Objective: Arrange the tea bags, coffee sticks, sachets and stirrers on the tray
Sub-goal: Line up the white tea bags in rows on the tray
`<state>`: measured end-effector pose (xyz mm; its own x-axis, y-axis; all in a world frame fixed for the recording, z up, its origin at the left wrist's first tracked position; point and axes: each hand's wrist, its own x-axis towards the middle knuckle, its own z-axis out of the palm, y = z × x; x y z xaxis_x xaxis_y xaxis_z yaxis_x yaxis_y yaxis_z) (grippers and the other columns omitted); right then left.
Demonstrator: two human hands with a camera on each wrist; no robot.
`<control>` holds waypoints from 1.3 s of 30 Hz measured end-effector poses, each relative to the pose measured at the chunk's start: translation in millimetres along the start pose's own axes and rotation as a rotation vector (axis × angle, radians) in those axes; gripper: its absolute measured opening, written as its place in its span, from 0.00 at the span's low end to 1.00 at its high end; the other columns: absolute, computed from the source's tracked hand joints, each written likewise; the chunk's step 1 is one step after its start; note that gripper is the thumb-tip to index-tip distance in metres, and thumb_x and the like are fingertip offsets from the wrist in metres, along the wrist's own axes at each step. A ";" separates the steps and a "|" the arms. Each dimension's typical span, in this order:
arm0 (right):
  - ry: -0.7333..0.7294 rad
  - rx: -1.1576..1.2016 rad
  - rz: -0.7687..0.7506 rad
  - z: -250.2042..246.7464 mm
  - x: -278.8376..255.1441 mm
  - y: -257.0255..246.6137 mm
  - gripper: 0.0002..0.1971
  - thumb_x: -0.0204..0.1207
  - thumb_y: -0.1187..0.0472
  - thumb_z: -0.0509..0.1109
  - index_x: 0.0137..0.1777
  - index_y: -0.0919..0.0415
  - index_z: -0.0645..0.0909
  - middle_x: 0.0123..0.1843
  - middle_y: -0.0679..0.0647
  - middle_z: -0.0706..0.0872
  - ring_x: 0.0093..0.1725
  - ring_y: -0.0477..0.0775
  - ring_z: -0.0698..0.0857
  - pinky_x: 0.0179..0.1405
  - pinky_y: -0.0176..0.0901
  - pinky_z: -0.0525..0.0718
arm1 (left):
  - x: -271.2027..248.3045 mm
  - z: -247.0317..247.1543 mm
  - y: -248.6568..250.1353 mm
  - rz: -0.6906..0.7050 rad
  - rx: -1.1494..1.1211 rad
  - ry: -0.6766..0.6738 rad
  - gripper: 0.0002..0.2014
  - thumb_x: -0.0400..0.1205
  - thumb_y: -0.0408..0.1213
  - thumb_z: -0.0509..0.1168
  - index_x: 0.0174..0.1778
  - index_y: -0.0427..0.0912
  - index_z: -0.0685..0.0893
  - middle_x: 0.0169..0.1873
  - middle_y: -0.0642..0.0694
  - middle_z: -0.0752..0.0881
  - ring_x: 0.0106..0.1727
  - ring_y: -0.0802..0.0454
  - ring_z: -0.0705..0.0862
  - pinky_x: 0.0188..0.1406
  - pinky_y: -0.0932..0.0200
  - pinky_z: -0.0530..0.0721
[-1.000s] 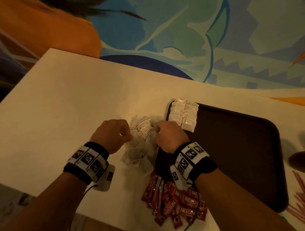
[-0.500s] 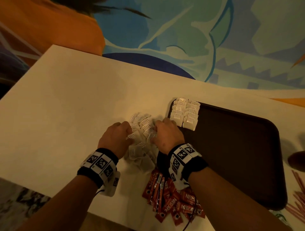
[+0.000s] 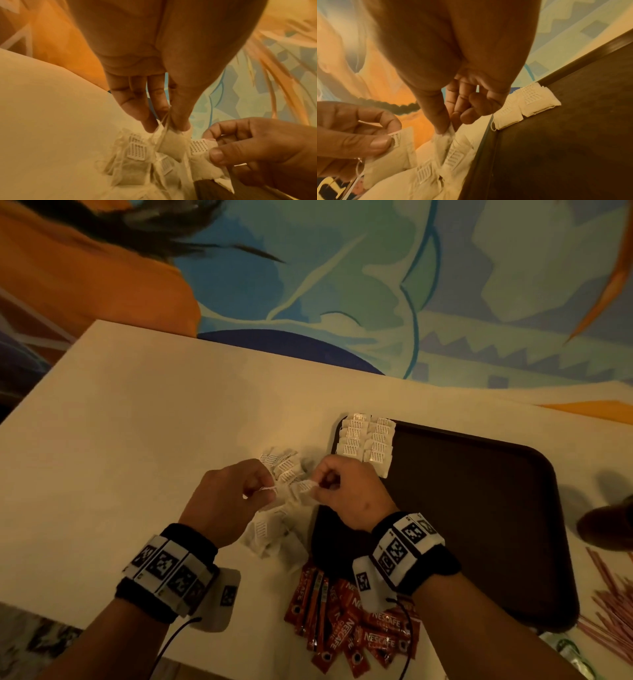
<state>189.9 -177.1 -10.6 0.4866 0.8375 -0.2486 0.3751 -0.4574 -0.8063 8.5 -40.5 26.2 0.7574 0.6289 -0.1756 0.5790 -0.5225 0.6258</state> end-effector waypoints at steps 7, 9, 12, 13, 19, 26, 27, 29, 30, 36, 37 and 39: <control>0.097 0.036 0.105 -43.3 -24.2 34.6 0.04 0.76 0.58 0.81 0.43 0.47 0.91 0.42 0.40 0.91 0.43 0.35 0.88 0.40 0.20 0.80 | 17.1 17.2 36.2 0.063 -0.109 -0.119 0.04 0.79 0.44 0.77 0.46 0.57 0.89 0.39 0.58 0.89 0.43 0.63 0.86 0.43 0.69 0.82; 0.101 -0.010 0.175 -56.8 -30.2 51.0 0.04 0.76 0.57 0.81 0.42 0.47 0.90 0.40 0.41 0.91 0.41 0.36 0.87 0.36 0.22 0.79 | 28.9 34.3 42.2 0.063 -0.129 -0.185 0.04 0.79 0.43 0.77 0.46 0.57 0.89 0.41 0.57 0.89 0.45 0.62 0.87 0.50 0.60 0.85; 0.127 -0.084 0.287 -67.2 -30.3 72.0 0.04 0.77 0.54 0.80 0.41 0.46 0.89 0.41 0.43 0.90 0.41 0.39 0.87 0.34 0.28 0.77 | 48.6 64.3 54.3 0.049 -0.111 -0.242 0.05 0.78 0.42 0.78 0.46 0.55 0.89 0.41 0.55 0.89 0.44 0.58 0.87 0.50 0.53 0.87; 0.147 -0.094 0.312 -68.5 -28.8 76.7 0.05 0.78 0.54 0.80 0.41 0.46 0.89 0.41 0.43 0.89 0.42 0.40 0.87 0.35 0.30 0.77 | 55.3 72.5 58.6 0.042 -0.087 -0.249 0.05 0.79 0.42 0.77 0.46 0.54 0.89 0.40 0.55 0.89 0.43 0.59 0.86 0.46 0.56 0.85; 0.296 -0.023 0.370 -68.7 -14.0 85.8 0.01 0.78 0.53 0.79 0.45 0.46 0.90 0.45 0.43 0.89 0.46 0.41 0.86 0.45 0.37 0.83 | 90.5 93.8 72.8 0.026 0.006 -0.178 0.04 0.80 0.41 0.76 0.47 0.53 0.88 0.40 0.59 0.84 0.41 0.62 0.82 0.37 0.68 0.76; 0.323 0.066 0.407 -61.5 4.9 82.3 0.03 0.77 0.54 0.81 0.48 0.48 0.91 0.46 0.44 0.90 0.47 0.43 0.88 0.49 0.41 0.88 | 110.3 98.5 65.9 0.063 0.036 -0.068 0.04 0.77 0.40 0.78 0.42 0.51 0.89 0.44 0.50 0.86 0.45 0.54 0.83 0.45 0.58 0.80; 0.324 0.057 0.408 -61.5 6.2 81.3 0.04 0.77 0.53 0.81 0.49 0.48 0.90 0.46 0.44 0.89 0.47 0.43 0.87 0.46 0.39 0.86 | 111.4 99.1 63.8 0.062 0.039 -0.061 0.04 0.77 0.40 0.78 0.42 0.51 0.89 0.44 0.50 0.85 0.45 0.54 0.83 0.45 0.58 0.79; 0.323 0.036 0.416 -61.6 7.5 78.5 0.05 0.77 0.53 0.80 0.50 0.49 0.89 0.46 0.44 0.88 0.45 0.41 0.85 0.40 0.34 0.82 | 112.5 101.2 60.1 0.057 0.039 -0.062 0.04 0.77 0.39 0.78 0.43 0.50 0.90 0.44 0.50 0.86 0.47 0.54 0.83 0.48 0.57 0.81; 0.322 0.028 0.422 -61.7 7.9 77.5 0.06 0.77 0.53 0.81 0.51 0.49 0.88 0.46 0.45 0.87 0.45 0.41 0.84 0.38 0.33 0.81 | 112.4 102.1 58.9 0.057 0.036 -0.062 0.05 0.77 0.39 0.78 0.44 0.50 0.89 0.45 0.50 0.85 0.48 0.53 0.83 0.50 0.55 0.82; 0.360 -0.054 0.469 -61.2 5.7 68.1 0.15 0.74 0.47 0.82 0.53 0.49 0.81 0.49 0.47 0.86 0.47 0.46 0.86 0.48 0.49 0.90 | 102.8 105.7 57.4 0.138 0.001 0.026 0.12 0.77 0.38 0.78 0.52 0.50 0.85 0.48 0.52 0.77 0.46 0.54 0.79 0.46 0.57 0.80; 0.360 -0.079 0.475 -61.3 4.4 66.1 0.16 0.74 0.46 0.82 0.54 0.49 0.80 0.49 0.47 0.85 0.48 0.48 0.86 0.50 0.52 0.90 | 100.1 106.9 56.8 0.161 0.024 0.024 0.12 0.77 0.39 0.78 0.53 0.50 0.84 0.48 0.53 0.77 0.47 0.53 0.80 0.46 0.56 0.81; 0.327 -0.108 0.494 -60.2 1.3 61.4 0.18 0.73 0.43 0.82 0.53 0.49 0.79 0.49 0.48 0.85 0.48 0.51 0.86 0.50 0.55 0.90 | 95.1 109.7 54.8 0.176 0.072 0.000 0.12 0.77 0.41 0.78 0.54 0.50 0.85 0.51 0.52 0.77 0.51 0.51 0.80 0.49 0.54 0.83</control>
<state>261.0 -222.1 -28.2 0.8349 0.3904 -0.3880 0.1127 -0.8113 -0.5737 145.3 -72.5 -39.6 0.8491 0.5239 -0.0677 0.4572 -0.6645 0.5911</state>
